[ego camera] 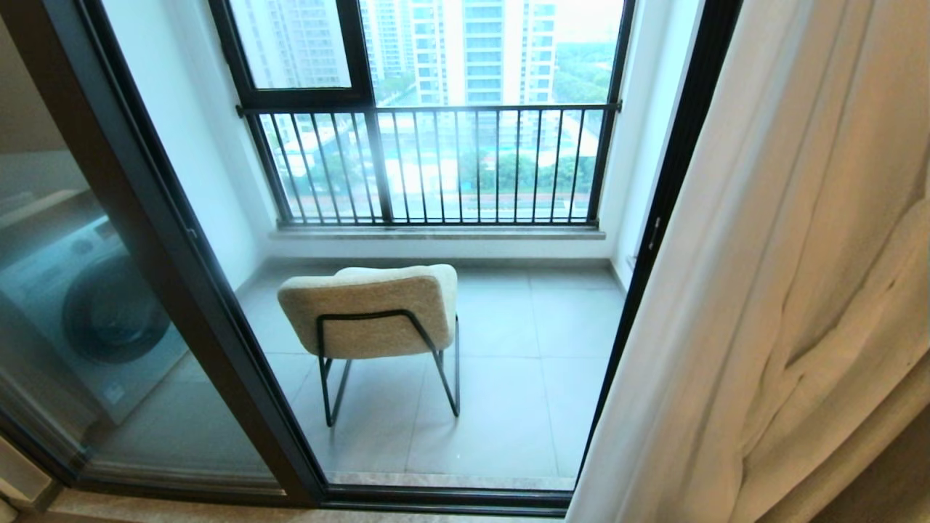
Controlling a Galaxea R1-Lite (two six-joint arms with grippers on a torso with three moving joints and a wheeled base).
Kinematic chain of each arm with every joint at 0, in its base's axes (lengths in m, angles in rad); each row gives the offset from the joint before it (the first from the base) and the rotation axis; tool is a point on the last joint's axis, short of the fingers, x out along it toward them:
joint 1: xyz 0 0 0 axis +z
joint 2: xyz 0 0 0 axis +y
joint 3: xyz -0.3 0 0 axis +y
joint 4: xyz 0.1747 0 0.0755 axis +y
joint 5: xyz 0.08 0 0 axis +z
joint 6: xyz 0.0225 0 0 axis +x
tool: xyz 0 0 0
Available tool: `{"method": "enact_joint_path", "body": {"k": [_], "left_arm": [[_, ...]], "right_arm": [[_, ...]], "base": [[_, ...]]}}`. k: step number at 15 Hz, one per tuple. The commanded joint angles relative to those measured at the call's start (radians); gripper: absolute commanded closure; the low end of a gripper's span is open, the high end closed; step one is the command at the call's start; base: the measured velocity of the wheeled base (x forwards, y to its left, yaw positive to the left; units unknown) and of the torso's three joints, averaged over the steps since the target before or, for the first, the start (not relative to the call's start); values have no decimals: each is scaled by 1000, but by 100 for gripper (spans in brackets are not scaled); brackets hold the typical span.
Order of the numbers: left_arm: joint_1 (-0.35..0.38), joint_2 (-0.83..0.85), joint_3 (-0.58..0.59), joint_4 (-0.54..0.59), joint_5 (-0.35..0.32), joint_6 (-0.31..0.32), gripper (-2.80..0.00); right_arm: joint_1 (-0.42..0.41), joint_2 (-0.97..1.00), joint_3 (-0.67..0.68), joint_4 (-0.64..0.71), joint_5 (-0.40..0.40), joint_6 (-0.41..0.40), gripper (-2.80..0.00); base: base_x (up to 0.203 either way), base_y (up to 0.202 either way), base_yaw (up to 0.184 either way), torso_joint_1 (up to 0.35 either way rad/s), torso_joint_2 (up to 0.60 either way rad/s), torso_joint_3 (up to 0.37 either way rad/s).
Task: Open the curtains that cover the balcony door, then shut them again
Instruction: Pull the inner curtains open on both sides
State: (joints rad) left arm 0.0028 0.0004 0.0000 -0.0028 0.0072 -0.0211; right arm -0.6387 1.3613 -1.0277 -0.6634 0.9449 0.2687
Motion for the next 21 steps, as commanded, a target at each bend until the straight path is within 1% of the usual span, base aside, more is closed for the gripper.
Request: {"method": "enact_joint_path", "body": {"k": [1, 3, 6, 13, 15, 16, 17, 18, 19, 21], "left_arm": [[0, 0, 0, 0, 0, 0, 0], [0, 0, 0, 0, 0, 0, 0], [0, 0, 0, 0, 0, 0, 0], [0, 0, 0, 0, 0, 0, 0], [0, 0, 0, 0, 0, 0, 0], [0, 0, 0, 0, 0, 0, 0], [0, 0, 0, 0, 0, 0, 0], [0, 0, 0, 0, 0, 0, 0], [0, 0, 0, 0, 0, 0, 0], [0, 0, 0, 0, 0, 0, 0]], "right_arm": [[0, -30, 52, -4, 7, 1, -280], [-1, -65, 114, -4, 8, 2, -280], [0, -157, 256, 4, 8, 5, -280], [3, -452, 611, 34, 9, 5, -280], [27, -552, 692, 72, 7, 1, -280], [57, -603, 737, 89, 6, -4, -280], [108, -646, 778, 98, 0, -13, -280], [166, -680, 813, 103, -24, -26, -280], [234, -704, 841, 107, -66, -46, -280], [380, -749, 899, 112, -196, -111, -280]], "base": [[0, 0, 0, 0, 0, 0], [0, 0, 0, 0, 0, 0], [0, 0, 0, 0, 0, 0], [0, 0, 0, 0, 0, 0], [0, 0, 0, 0, 0, 0], [0, 0, 0, 0, 0, 0], [0, 0, 0, 0, 0, 0], [0, 0, 0, 0, 0, 0], [0, 0, 0, 0, 0, 0], [0, 0, 0, 0, 0, 0]]}}
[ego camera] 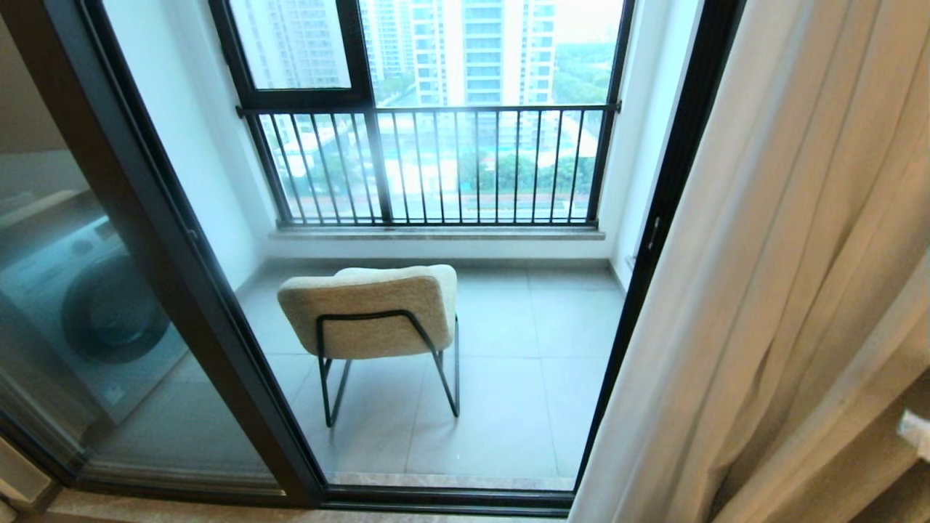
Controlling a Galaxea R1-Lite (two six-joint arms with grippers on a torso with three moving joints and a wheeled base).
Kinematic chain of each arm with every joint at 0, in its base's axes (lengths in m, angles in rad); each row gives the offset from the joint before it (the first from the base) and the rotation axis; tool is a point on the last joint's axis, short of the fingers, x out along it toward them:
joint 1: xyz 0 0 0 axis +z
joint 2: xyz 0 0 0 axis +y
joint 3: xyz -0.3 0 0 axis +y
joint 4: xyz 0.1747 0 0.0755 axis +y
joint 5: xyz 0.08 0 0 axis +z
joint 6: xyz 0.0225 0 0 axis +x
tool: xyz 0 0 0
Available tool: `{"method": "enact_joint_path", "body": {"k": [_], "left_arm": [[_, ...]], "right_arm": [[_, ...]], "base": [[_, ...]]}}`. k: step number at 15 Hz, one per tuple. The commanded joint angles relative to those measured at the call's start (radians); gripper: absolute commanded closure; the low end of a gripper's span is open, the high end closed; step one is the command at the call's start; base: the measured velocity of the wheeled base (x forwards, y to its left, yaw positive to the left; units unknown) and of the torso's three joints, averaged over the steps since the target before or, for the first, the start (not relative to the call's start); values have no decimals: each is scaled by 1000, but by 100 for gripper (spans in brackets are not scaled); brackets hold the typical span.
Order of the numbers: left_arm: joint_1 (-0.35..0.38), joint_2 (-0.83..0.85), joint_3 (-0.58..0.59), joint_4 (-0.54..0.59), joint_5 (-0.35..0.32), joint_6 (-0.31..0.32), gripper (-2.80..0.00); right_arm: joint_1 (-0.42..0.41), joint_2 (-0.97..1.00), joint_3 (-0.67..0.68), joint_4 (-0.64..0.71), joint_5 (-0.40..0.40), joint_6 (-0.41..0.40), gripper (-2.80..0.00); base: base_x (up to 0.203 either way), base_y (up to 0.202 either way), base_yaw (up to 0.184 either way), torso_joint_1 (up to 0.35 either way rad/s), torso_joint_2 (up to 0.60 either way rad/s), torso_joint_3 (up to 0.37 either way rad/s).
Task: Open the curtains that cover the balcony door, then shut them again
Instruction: Pull the inner curtains open on both sides, then close the inner curtains on both sides
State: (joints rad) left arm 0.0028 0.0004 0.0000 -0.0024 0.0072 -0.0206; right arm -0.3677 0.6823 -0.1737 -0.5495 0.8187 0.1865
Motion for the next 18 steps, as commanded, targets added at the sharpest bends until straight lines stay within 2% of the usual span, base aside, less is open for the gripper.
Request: {"method": "enact_joint_path", "body": {"k": [1, 2, 3, 4, 8, 9, 11, 12, 13, 14, 15, 18], "left_arm": [[0, 0, 0, -1, 0, -1, 0], [0, 0, 0, -1, 0, -1, 0], [0, 0, 0, -1, 0, -1, 0], [0, 0, 0, -1, 0, -1, 0], [0, 0, 0, -1, 0, -1, 0], [0, 0, 0, -1, 0, -1, 0], [0, 0, 0, -1, 0, -1, 0], [0, 0, 0, -1, 0, -1, 0], [0, 0, 0, -1, 0, -1, 0], [0, 0, 0, -1, 0, -1, 0], [0, 0, 0, -1, 0, -1, 0], [0, 0, 0, -1, 0, -1, 0]], "right_arm": [[174, -101, 70, 11, -142, -65, -280], [224, -153, 91, 43, -212, -102, -280], [251, -199, 104, 84, -254, -126, -118], [266, -243, 113, 122, -278, -142, 0], [280, -394, 165, 207, -304, -161, 0], [282, -401, 174, 222, -336, -180, 0], [321, -414, 174, 257, -410, -198, 0], [367, -432, 174, 279, -474, -211, 0], [394, -442, 174, 308, -574, -239, 0], [400, -448, 174, 358, -652, -270, 0], [402, -455, 174, 386, -698, -280, 0], [401, -458, 174, 457, -735, -281, 0]], "base": [[0, 0, 0, 0, 0, 0], [0, 0, 0, 0, 0, 0], [0, 0, 0, 0, 0, 0], [0, 0, 0, 0, 0, 0], [0, 0, 0, 0, 0, 0], [0, 0, 0, 0, 0, 0], [0, 0, 0, 0, 0, 0], [0, 0, 0, 0, 0, 0], [0, 0, 0, 0, 0, 0], [0, 0, 0, 0, 0, 0], [0, 0, 0, 0, 0, 0], [0, 0, 0, 0, 0, 0]]}}
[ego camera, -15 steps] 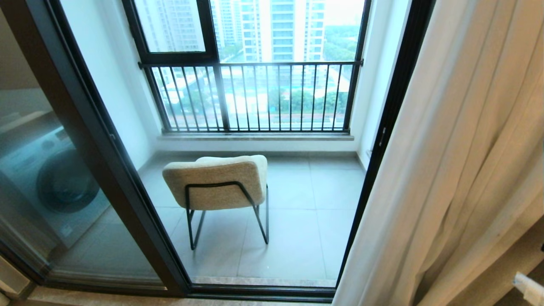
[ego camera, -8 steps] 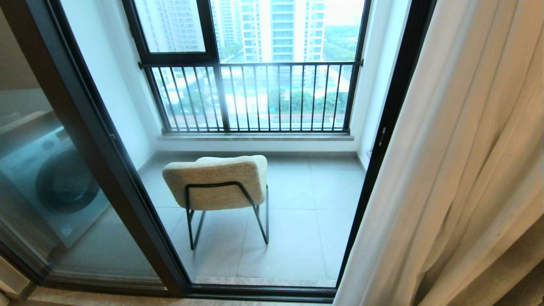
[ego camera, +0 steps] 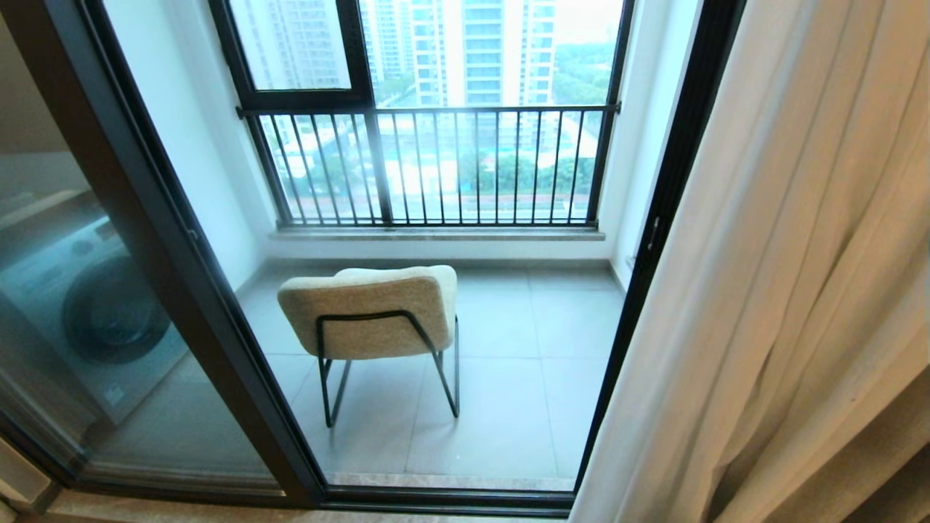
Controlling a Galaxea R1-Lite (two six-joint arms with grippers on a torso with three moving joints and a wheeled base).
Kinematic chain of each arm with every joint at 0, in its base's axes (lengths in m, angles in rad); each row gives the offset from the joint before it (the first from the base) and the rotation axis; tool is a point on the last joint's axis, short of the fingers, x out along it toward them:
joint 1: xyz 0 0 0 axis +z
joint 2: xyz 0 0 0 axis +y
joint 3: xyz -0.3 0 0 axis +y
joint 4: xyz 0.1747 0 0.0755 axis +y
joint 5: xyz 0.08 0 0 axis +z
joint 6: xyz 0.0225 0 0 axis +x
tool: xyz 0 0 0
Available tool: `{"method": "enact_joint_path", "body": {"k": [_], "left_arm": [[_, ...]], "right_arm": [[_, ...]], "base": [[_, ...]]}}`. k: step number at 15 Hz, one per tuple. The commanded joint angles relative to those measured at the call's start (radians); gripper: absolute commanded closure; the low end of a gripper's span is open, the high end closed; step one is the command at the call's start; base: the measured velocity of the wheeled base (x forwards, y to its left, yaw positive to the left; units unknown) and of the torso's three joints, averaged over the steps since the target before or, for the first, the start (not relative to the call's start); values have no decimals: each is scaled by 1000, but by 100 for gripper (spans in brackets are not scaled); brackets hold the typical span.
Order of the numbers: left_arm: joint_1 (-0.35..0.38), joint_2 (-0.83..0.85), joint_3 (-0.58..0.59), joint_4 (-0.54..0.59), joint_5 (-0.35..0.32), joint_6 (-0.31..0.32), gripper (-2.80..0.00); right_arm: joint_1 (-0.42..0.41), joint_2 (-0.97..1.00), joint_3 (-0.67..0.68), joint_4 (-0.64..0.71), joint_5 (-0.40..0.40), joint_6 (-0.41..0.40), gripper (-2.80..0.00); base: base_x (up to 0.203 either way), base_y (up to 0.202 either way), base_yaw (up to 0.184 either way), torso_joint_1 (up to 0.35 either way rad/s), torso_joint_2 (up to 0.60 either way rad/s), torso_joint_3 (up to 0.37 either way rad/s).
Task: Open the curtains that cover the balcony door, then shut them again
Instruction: Close the inner curtains on both sides
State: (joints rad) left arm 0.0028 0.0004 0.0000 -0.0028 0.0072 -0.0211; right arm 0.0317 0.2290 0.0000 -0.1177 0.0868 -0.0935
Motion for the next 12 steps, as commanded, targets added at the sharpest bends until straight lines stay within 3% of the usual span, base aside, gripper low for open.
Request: {"method": "enact_joint_path", "body": {"k": [1, 7, 12], "left_arm": [[0, 0, 0, 0, 0, 0, 0], [0, 0, 0, 0, 0, 0, 0], [0, 0, 0, 0, 0, 0, 0]], "right_arm": [[2, -4, 0, 48, -4, -1, 0], [3, -7, 0, 123, -35, 22, 0], [-32, -227, 0, 123, -35, 10, 0]], "base": [[0, 0, 0, 0, 0, 0], [0, 0, 0, 0, 0, 0], [0, 0, 0, 0, 0, 0]]}}
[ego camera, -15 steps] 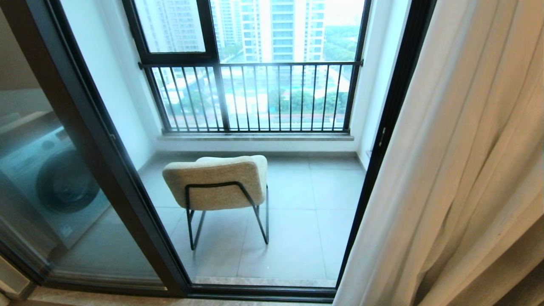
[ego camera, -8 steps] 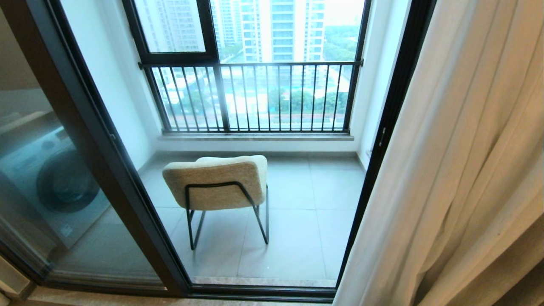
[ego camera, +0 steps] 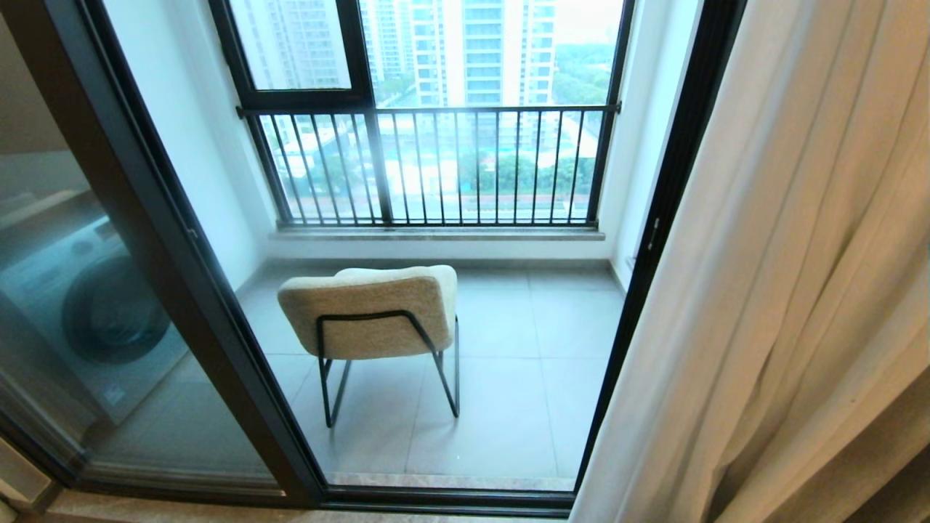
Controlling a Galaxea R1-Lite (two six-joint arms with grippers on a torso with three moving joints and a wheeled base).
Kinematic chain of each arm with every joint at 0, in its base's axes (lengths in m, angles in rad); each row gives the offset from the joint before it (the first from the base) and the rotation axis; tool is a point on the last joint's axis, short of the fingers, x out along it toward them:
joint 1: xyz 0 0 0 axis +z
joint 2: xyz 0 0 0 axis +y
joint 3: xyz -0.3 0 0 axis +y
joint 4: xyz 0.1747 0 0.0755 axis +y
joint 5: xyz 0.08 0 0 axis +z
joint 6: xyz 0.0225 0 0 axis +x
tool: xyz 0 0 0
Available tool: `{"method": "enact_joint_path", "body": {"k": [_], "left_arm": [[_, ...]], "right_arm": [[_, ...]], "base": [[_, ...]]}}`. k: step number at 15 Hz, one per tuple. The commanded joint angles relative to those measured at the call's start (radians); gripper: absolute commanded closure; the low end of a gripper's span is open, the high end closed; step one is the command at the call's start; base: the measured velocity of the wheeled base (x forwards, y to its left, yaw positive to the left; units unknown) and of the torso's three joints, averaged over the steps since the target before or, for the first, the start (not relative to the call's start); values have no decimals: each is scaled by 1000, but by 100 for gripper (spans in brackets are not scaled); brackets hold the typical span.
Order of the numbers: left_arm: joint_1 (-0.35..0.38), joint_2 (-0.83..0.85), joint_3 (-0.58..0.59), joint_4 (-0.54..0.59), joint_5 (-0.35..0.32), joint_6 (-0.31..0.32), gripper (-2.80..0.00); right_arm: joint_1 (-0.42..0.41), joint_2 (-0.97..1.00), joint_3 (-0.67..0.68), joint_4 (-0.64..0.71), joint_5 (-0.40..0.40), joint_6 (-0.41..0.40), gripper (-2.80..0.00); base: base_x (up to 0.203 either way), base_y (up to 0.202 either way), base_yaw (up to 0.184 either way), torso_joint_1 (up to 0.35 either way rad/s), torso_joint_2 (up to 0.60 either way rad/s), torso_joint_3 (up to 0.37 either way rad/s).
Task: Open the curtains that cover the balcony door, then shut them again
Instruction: Close the inner curtains on both sides
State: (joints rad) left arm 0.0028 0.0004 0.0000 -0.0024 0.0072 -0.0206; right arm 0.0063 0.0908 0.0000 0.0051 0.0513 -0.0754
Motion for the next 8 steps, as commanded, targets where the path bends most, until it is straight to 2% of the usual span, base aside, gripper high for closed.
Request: {"method": "enact_joint_path", "body": {"k": [1, 8], "left_arm": [[0, 0, 0, -1, 0, -1, 0], [0, 0, 0, -1, 0, -1, 0]], "right_arm": [[-8, -91, 0, 0, 2, -14, 0], [-8, -91, 0, 0, 2, -1, 0]], "base": [[0, 0, 0, 0, 0, 0], [0, 0, 0, 0, 0, 0]]}}
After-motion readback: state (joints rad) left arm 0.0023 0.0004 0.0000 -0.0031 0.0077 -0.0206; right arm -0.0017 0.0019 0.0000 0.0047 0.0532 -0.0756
